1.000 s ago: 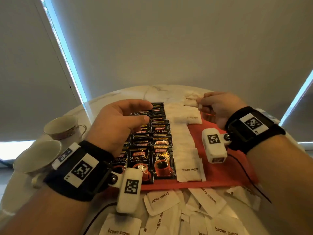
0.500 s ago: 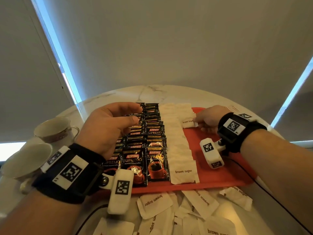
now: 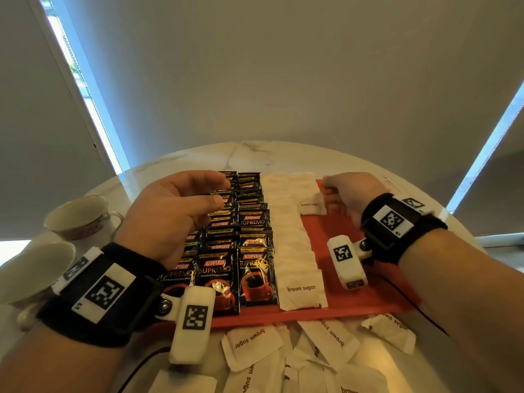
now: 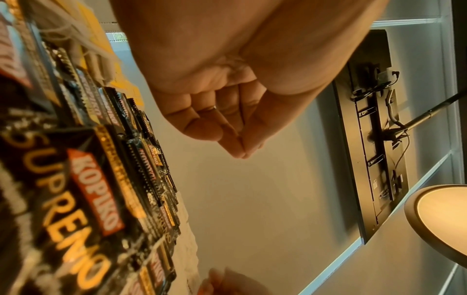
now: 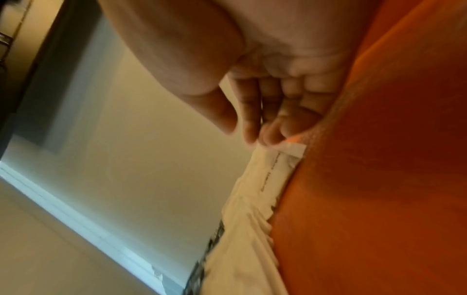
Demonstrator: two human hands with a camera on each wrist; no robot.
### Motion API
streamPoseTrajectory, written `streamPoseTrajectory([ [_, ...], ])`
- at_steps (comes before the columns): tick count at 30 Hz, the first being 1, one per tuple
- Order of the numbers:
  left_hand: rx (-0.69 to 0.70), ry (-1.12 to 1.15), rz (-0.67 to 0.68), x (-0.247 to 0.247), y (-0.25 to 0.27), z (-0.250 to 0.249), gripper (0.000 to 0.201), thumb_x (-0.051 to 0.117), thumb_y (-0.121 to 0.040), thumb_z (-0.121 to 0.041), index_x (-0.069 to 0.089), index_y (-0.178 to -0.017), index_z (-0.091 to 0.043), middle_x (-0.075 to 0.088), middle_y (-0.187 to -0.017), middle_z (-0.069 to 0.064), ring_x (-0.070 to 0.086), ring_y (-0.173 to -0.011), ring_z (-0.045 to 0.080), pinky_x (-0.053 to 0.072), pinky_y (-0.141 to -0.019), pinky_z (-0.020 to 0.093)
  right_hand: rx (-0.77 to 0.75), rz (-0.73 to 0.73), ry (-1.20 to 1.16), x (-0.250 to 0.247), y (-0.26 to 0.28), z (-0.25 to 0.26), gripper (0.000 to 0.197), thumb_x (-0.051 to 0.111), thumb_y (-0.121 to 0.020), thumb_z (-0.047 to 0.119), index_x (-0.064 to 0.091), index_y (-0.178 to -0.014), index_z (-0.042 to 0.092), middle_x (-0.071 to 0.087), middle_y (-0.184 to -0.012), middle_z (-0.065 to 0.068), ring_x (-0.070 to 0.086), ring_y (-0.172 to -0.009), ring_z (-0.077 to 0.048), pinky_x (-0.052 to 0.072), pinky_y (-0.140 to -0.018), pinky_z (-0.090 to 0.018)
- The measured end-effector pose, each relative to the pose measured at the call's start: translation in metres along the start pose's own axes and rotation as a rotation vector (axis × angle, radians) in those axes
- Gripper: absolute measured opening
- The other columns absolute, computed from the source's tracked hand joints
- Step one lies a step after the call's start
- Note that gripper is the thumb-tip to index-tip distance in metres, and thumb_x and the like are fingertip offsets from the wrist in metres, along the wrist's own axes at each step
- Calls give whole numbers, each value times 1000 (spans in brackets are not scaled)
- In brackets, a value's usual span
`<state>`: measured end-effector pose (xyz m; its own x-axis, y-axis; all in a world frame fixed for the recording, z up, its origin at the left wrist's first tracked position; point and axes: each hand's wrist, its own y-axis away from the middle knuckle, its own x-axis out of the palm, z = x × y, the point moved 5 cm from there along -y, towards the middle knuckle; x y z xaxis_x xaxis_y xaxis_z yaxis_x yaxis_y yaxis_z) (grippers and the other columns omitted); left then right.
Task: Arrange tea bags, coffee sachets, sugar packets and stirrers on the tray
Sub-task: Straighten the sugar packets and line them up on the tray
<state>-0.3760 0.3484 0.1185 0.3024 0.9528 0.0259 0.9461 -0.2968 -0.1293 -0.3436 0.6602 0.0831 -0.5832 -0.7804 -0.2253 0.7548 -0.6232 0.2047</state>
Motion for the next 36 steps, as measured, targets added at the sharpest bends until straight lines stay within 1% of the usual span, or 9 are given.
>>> streamPoseTrajectory([
  [2, 0, 8, -5, -1, 0, -1, 30, 67, -90, 9, 75, -107, -15, 80, -107, 1, 69, -84, 11, 49, -66, 28, -35, -51, -141, -4, -7, 3, 29, 63, -98, 33, 69, -113, 9, 68, -110, -8, 64, -101, -22, 55, -96, -42],
  [4, -6, 8, -6, -2, -1, -1, 31, 66, -90, 8, 74, -109, -15, 80, -108, 2, 69, -86, 13, 49, -68, 29, -25, -2, -283, 1, -10, 5, 50, 58, -100, 43, 55, -140, 13, 59, -139, -6, 53, -131, -25, 42, -112, -47],
  [6, -13, 13, -4, -3, -1, 0, 32, 65, -91, 9, 74, -110, -15, 80, -109, 2, 70, -86, 13, 49, -69, 30, -13, 67, -374, 10, -14, 4, 62, 55, -101, 48, 43, -152, 15, 45, -156, -8, 41, -143, -27, 36, -116, -44],
  [8, -20, 20, -7, -3, -1, 1, 33, 65, -90, 10, 73, -111, -15, 80, -109, 3, 71, -84, 11, 49, -69, 31, -3, 125, -399, 18, -16, 4, 67, 54, -100, 52, 38, -155, 17, 39, -160, -10, 38, -146, -28, 37, -109, -41],
  [11, -27, 27, -11, -3, -1, 0, 34, 65, -90, 10, 73, -111, -15, 80, -108, 5, 71, -83, 12, 50, -69, 31, 14, 175, -370, 23, -16, 4, 71, 52, -99, 58, 35, -157, 21, 40, -160, -9, 38, -146, -28, 35, -103, -42],
  [15, -34, 53, -12, -4, -2, -1, 33, 63, -90, 10, 71, -110, -15, 79, -106, 5, 71, -79, 13, 50, -69, 32, -7, 166, -409, 17, -24, 6, 72, 52, -99, 57, 32, -158, 22, 36, -162, -10, 34, -149, -29, 31, -118, -48],
  [29, -53, 78, -39, -1, 4, -6, 30, 61, -94, 9, 70, -105, -17, 78, -96, 1, 69, -73, 12, 51, -65, 27, -44, 188, -334, 6, -17, 21, 56, 48, -104, 49, 50, -145, 12, 46, -155, -11, 40, -144, -29, 31, -119, -51],
  [34, -89, 220, -38, 7, 21, -24, 16, 62, -98, -4, 69, -102, -17, 77, -90, 0, 69, -71, 12, 54, -59, 23, -170, 243, 36, -9, 48, 32, 29, 68, -96, 34, 68, -118, 15, 71, -116, -3, 66, -108, -21, 55, -82, -37],
  [36, -85, 152, 19, 12, 36, -34, 12, 66, -96, -7, 70, -103, -16, 77, -92, 2, 69, -72, 13, 54, -60, 24, -217, 279, 259, -16, 81, 32, 22, 73, -93, 33, 72, -107, 16, 75, -105, -4, 70, -93, -20, 57, -78, -38],
])
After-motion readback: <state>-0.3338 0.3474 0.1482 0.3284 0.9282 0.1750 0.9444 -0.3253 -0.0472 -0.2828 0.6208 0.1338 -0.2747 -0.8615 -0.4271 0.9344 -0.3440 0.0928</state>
